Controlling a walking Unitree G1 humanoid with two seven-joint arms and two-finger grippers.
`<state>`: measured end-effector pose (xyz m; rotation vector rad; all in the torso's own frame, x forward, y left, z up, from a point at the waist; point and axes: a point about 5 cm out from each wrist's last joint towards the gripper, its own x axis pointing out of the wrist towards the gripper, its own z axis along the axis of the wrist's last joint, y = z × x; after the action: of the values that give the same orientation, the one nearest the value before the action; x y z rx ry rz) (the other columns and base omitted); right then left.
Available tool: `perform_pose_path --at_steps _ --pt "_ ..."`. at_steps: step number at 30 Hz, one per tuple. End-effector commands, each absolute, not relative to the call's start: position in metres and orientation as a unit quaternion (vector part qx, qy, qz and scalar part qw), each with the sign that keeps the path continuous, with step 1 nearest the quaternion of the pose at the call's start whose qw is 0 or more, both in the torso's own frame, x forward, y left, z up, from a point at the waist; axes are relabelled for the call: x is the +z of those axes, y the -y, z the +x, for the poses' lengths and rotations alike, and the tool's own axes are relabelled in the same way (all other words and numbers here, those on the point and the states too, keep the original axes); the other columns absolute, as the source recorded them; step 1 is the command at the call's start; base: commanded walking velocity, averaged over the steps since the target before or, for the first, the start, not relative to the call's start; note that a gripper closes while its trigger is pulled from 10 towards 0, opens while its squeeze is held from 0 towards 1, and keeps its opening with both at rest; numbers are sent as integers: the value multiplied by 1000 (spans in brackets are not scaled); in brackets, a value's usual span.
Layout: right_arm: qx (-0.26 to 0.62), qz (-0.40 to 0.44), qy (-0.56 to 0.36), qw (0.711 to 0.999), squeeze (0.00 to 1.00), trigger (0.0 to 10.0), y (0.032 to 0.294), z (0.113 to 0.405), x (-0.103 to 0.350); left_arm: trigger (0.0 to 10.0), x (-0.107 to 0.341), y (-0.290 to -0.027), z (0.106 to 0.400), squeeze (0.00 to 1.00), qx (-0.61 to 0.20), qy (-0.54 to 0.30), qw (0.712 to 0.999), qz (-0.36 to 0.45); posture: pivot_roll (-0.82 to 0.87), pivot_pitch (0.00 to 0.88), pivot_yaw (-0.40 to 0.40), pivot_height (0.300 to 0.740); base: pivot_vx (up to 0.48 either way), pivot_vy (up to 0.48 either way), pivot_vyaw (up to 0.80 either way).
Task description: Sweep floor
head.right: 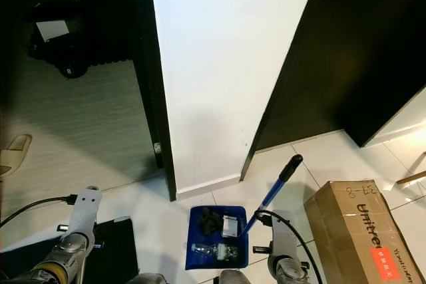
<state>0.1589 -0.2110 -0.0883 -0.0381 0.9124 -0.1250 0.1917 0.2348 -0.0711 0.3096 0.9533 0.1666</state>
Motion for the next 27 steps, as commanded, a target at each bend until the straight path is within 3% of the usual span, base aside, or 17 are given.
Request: perform_pose_path --at_steps 1,27 --pt "-66 -15 -433 899 0 10000 212 162 -87 10000 -73 -237 188 0 75 -467 866 163 73 0 -18 740 0 0 0" --pt "-67 -16 -438 897 0 10000 213 159 -88 10000 -73 -235 188 0 72 -469 865 161 72 0 -23 740 0 0 0"
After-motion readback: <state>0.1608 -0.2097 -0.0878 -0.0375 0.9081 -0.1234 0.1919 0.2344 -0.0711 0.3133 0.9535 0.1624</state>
